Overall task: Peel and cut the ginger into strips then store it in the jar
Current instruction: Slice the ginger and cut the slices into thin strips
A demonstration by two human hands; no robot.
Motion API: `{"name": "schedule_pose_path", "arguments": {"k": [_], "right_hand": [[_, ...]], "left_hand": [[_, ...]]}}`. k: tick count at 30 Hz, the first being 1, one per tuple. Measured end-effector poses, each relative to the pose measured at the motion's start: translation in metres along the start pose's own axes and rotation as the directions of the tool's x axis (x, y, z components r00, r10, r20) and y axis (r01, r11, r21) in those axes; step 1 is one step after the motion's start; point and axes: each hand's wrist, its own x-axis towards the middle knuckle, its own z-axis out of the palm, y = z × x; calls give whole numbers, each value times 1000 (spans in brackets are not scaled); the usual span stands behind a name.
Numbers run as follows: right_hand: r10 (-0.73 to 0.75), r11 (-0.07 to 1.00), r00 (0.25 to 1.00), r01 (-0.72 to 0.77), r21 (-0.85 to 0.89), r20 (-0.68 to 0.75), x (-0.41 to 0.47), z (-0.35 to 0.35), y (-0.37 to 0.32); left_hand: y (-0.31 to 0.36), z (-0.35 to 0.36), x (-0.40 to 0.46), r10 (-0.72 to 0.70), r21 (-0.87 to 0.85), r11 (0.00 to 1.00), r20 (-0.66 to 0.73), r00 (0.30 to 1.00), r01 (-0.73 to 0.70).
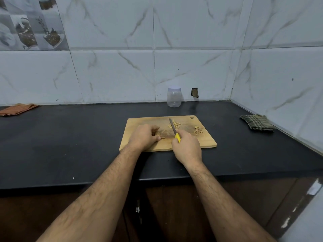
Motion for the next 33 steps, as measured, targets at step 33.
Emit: {"name": "schedule_pose_path", "arguments": {"k": [33], "right_hand": [[28,999,1000,-28,41,-6,-2,-1,-1]], "left_hand": [[34,-10,-16,26,15,1000,-296,955,-23]]}}
